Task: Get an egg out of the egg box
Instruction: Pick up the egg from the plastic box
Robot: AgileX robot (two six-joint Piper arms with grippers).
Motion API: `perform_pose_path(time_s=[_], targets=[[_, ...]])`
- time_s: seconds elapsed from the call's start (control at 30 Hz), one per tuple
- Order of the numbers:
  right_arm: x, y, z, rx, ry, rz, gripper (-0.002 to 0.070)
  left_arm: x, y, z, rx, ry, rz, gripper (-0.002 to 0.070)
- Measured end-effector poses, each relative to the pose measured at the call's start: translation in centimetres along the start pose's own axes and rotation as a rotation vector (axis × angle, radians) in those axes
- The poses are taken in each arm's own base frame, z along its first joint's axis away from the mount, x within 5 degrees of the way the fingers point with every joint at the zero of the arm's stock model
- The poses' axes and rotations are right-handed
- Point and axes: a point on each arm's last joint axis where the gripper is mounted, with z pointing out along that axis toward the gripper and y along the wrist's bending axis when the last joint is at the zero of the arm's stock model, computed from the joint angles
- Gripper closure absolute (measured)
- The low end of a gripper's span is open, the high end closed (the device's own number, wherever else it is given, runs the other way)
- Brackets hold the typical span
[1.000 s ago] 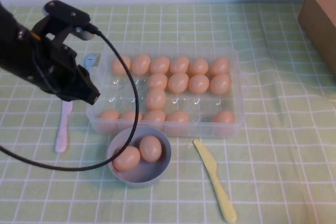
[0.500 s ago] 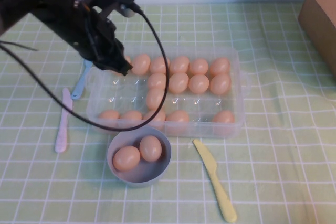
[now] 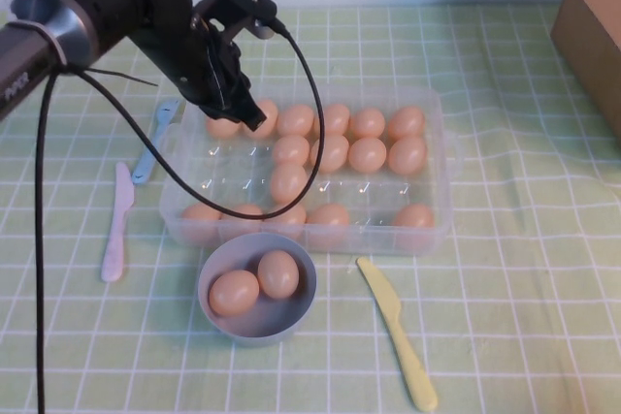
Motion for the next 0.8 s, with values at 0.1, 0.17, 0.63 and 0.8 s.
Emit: perform_pose_path(time_s=[0.1,0.17,0.63,0.8], targets=[[0.0,0.0,0.0,0.000,0.000,0.000,0.0694,0.0,0.1,0.8,-0.005,-0.003,0.007,0.0657],[0.0,0.0,0.0,0.000,0.000,0.000,0.0694,0.0,0.1,1.5,0.002,-0.004,0.001,0.0609],[0.0,0.0,0.0,0.000,0.000,0.000,0.0694,-0.4,0.4,3.4,-0.012,-0.068,-0.037,0.0261],[0.0,0.0,0.0,0.000,0.000,0.000,0.0694,-0.2,0.7,4.5,-0.013,-0.067,-0.059,0.0258]])
